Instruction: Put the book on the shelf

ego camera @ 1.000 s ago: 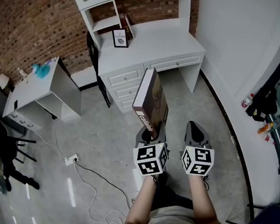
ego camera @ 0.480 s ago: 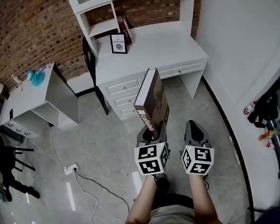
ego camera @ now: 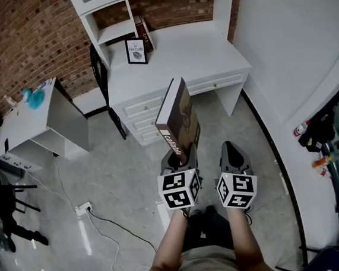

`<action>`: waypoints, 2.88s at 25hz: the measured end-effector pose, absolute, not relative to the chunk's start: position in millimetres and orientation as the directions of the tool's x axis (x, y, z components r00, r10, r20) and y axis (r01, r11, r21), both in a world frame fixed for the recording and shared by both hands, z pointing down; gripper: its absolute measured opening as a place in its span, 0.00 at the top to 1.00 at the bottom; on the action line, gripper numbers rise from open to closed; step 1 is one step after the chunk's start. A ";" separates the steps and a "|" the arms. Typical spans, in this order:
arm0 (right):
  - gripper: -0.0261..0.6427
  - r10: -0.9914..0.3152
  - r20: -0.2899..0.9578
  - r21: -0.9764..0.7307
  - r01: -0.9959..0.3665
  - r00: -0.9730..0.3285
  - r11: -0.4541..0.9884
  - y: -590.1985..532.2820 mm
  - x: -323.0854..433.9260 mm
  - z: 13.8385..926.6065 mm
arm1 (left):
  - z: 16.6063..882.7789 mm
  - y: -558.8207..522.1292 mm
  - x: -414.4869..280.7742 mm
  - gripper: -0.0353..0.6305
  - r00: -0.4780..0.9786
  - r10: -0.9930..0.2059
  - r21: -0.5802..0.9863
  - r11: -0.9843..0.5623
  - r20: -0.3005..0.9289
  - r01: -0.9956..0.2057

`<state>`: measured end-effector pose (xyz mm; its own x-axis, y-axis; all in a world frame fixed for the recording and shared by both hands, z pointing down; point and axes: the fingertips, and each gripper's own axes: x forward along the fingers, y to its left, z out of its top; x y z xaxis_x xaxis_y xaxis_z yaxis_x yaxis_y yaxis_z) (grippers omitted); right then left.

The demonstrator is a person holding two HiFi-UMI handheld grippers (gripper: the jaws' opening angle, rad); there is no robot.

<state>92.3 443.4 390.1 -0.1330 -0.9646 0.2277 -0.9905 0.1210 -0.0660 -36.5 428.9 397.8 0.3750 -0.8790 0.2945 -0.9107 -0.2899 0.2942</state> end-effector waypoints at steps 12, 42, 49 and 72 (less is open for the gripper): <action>0.94 -0.951 0.246 -0.075 -0.982 -0.186 0.173 383.5 102.3 399.8 | 406.3 374.7 -24.8 0.72 0.335 -0.890 0.301 -0.243 0.310 -0.922; 0.94 -0.916 0.234 -0.118 -0.945 -0.326 0.306 188.3 161.9 402.1 | 405.4 198.7 38.3 0.72 0.222 -0.919 0.271 -0.134 0.326 -0.953; 0.94 -0.911 0.246 -0.118 -0.943 -0.331 0.310 162.3 154.8 409.5 | 414.7 170.7 35.1 0.72 0.228 -0.912 0.285 -0.131 0.341 -0.950; 0.94 -0.918 0.244 -0.100 -0.950 -0.311 0.295 2.2 108.8 403.5 | 410.1 10.7 -7.8 0.72 0.250 -0.910 0.275 -0.161 0.330 -0.948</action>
